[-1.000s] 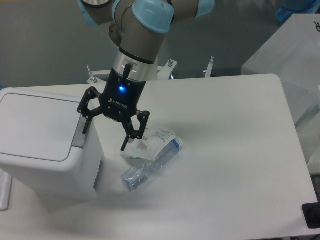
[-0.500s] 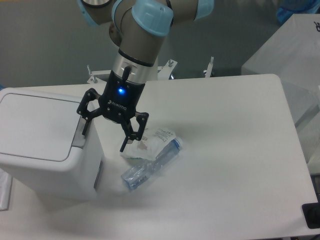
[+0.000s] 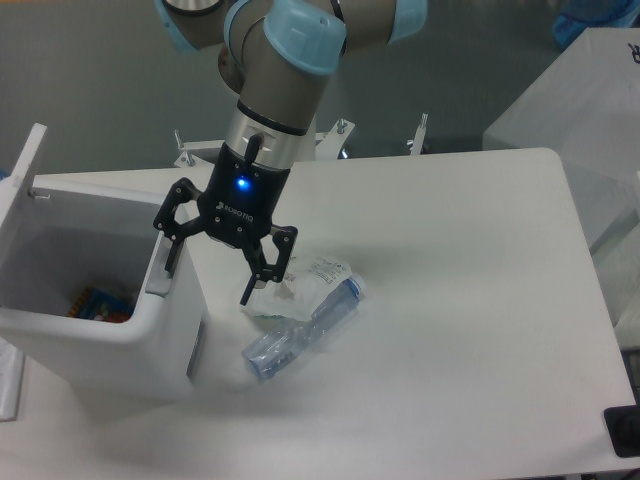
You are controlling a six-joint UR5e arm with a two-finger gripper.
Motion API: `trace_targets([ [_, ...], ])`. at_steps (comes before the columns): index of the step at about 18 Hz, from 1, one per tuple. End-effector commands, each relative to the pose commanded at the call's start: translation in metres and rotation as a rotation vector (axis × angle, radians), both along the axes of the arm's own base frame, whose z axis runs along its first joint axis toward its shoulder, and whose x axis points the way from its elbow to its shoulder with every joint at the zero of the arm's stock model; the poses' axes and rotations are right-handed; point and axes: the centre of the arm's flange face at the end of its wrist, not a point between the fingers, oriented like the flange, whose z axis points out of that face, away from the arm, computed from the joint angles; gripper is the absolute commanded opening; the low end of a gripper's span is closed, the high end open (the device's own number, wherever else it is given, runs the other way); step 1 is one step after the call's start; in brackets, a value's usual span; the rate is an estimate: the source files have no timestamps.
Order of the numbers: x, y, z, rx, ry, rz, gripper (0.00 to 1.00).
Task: Open the trash can
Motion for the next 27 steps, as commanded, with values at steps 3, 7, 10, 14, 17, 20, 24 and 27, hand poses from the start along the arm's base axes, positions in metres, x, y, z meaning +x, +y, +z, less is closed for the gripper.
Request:
trace_targets([
  [3,0.0,0.0,0.002,0.002,0.002,0.0,1.0],
  [7,-0.003,0.003,0.006,0.007,0.014,-0.002,1.0],
  [10,-0.009,0.007,0.01,0.013,0.022,-0.001,1.0],
  [14,-0.038,0.014,0.007,0.011,0.031,0.024,1.0],
  [17,-0.079,0.008,0.007,0.016,0.046,0.077,1.0],
  [20,-0.115,0.001,-0.003,0.026,0.082,0.094,1.0],
  [24,-0.167,-0.011,-0.032,-0.07,0.177,0.124,1.0],
  [27,-0.199,-0.036,-0.05,-0.13,0.253,0.1,1.0],
])
